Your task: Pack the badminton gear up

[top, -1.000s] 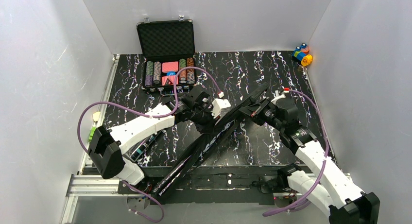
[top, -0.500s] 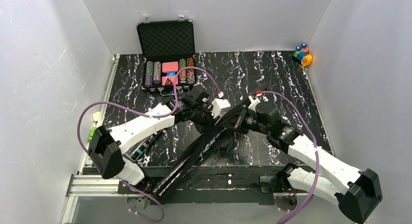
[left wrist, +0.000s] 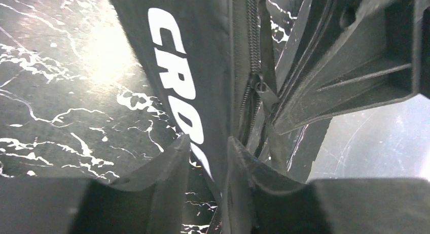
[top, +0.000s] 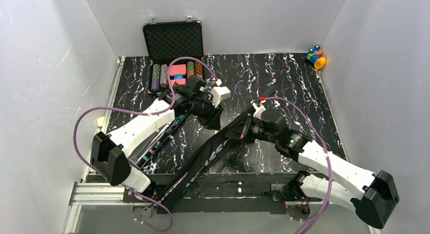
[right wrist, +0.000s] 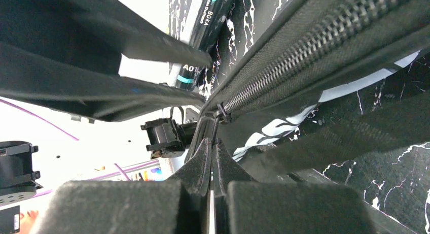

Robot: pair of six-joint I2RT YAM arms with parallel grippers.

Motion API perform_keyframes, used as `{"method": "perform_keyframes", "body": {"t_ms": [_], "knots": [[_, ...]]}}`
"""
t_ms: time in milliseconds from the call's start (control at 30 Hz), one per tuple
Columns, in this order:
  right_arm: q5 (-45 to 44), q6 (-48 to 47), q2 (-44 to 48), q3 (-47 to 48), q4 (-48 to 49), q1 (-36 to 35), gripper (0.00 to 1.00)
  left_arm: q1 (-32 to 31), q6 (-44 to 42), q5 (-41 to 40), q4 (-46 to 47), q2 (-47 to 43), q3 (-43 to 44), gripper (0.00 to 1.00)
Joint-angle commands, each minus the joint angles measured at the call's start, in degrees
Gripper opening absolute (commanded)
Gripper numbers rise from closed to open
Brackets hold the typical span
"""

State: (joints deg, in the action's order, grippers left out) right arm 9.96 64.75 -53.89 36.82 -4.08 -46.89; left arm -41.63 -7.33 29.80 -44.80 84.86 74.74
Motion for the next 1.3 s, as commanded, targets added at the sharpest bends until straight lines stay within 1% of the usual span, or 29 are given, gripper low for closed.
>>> {"method": "perform_keyframes", "body": {"t_ms": [0,167,267,433,533,667,833,933,1067,1200,1267], "knots": [[1.3,0.12,-0.47,-0.06,3.39,-0.74,0.01,4.51,-0.9,8.05,-1.41,-0.7,4.99,0.35],[1.84,-0.23,-1.77,0.05,3.48,-0.73,0.01,4.96,-0.21,9.01,-0.09,-0.22,6.3,0.52],[1.74,-0.65,-2.08,0.59,3.55,-0.94,0.01,4.89,0.94,10.11,0.99,2.45,8.15,0.58],[0.66,-1.18,-1.93,1.3,3.53,-1.26,0.01,4.96,1.03,12.62,1.4,8.79,10.68,0.59],[0.26,-1.46,-1.83,1.74,3.43,-1.57,0.01,4.73,0.44,13.69,1.41,10.95,11.13,0.6],[0.15,-1.81,-2.11,2.41,3.34,-1.77,0.01,4.37,-0.48,15.01,1.46,11.53,10.86,0.6],[-0.44,-2.21,-2.61,3.36,3.08,-1.89,0.01,3.41,-0.66,17.03,1.11,11.81,10.42,0.54],[-0.4,-2.37,-2.72,3.69,2.94,-1.89,0.01,3.3,-1.53,19.77,-1.0,11.9,10.9,0.53],[-0.4,-2.44,-2.46,3.45,2.84,-1.89,0.01,3.47,-4.37,19.59,-3.68,10.46,11.93,0.59],[-0.55,-2.19,-2.19,2.69,3.05,-1.97,0.01,4.5,-4.61,20.32,-4.62,9.71,12.99,0.63],[-0.56,-2.09,-2.18,2.56,3.27,-2.0,0.01,4.84,-4.23,20.96,-4.61,9.54,13.39,0.69]]}}
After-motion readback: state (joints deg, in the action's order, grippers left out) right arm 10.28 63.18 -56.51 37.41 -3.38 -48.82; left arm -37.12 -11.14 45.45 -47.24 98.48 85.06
